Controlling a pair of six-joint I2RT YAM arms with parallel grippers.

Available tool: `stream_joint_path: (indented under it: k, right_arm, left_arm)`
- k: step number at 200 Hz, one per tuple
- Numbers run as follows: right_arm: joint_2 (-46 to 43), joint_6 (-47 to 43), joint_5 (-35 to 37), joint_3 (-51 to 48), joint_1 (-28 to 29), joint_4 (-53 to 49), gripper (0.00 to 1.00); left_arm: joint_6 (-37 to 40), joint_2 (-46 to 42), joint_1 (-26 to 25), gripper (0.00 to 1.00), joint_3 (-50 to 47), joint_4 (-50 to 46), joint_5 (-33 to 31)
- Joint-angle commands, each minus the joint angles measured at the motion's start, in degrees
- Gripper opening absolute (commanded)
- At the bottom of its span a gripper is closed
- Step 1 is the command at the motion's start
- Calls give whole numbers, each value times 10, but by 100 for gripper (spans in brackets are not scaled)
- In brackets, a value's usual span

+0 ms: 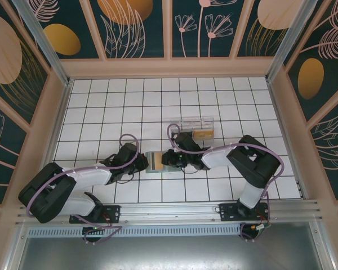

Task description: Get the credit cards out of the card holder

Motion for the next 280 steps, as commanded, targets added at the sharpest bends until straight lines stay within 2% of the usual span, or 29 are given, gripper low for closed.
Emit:
stream_joint_path:
  k: [1, 18, 74, 101, 172, 228, 280]
  right_arm:
    - [5, 10, -23, -10, -5, 47, 7]
    - [5, 14, -26, -14, -8, 52, 0]
    - [-1, 13, -20, -20, -11, 45, 0]
    - [0, 12, -20, -18, -11, 41, 0]
    - [-1, 14, -20, -23, -11, 43, 0]
    - [-14, 15, -15, -44, -21, 45, 0]
    - [-26, 14, -14, -49, -28, 43, 0]
  left_arm:
    - [-2, 9, 1, 0, -9, 2, 16]
    - [-2, 7, 1, 0, -7, 1, 18]
    - [10, -36, 1, 0, 15, -46, -5]
    - [13, -48, 1, 0, 23, -35, 5]
    - [15, 16, 0, 0, 34, 8, 40]
    - [4, 29, 1, 0, 22, -32, 3]
    - [4, 16, 0, 0, 17, -40, -3]
